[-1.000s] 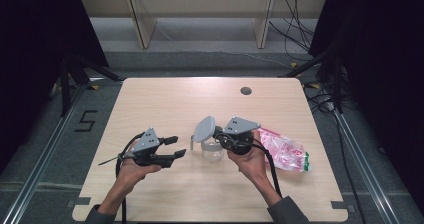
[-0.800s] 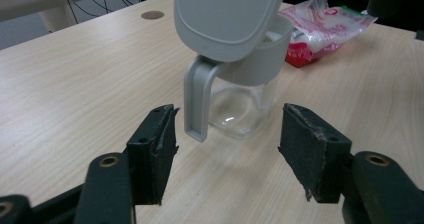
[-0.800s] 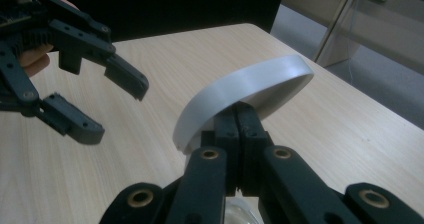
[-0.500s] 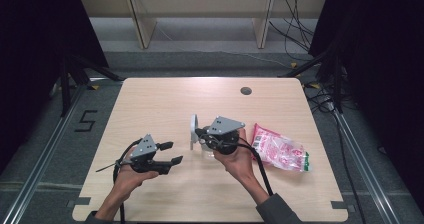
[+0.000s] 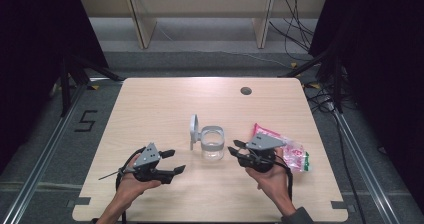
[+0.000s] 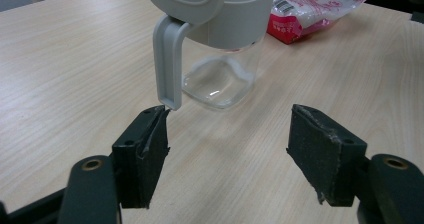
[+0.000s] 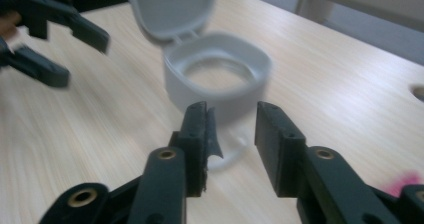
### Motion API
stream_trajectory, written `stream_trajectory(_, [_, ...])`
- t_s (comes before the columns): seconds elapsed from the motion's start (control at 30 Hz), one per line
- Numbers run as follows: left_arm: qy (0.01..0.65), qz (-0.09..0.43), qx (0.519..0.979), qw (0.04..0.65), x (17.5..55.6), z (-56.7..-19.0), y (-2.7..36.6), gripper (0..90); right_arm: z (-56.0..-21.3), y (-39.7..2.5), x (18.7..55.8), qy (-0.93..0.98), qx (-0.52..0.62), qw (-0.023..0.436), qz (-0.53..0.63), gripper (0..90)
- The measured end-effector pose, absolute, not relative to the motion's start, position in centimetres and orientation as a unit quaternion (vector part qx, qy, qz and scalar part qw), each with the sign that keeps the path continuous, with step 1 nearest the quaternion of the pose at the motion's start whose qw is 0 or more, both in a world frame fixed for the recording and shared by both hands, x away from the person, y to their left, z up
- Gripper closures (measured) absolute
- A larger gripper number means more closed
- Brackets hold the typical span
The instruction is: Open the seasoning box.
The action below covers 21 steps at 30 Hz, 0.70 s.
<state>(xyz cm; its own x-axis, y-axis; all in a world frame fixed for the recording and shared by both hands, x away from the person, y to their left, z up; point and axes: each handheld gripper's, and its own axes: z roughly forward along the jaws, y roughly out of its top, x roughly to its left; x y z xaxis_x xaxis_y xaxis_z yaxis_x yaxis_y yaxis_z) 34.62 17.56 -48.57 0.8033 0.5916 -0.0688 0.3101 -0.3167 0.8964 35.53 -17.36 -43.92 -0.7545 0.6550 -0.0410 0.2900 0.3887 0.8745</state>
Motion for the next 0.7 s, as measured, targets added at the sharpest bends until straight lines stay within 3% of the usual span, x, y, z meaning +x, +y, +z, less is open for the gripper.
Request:
stream_trajectory(0.47, [0.29, 0.129, 0.798, 0.512, 34.3, -49.0, 17.7, 31.0, -45.1, -23.3, 33.6, 0.778, 0.373, 0.213, 0.458, 59.5])
stream_trajectory(0.7, [0.296, 0.128, 0.796, 0.513, 34.2, -49.0, 18.1, 30.8, -45.3, -26.4, 32.4, 0.761, 0.417, 0.255, 0.427, 53.6])
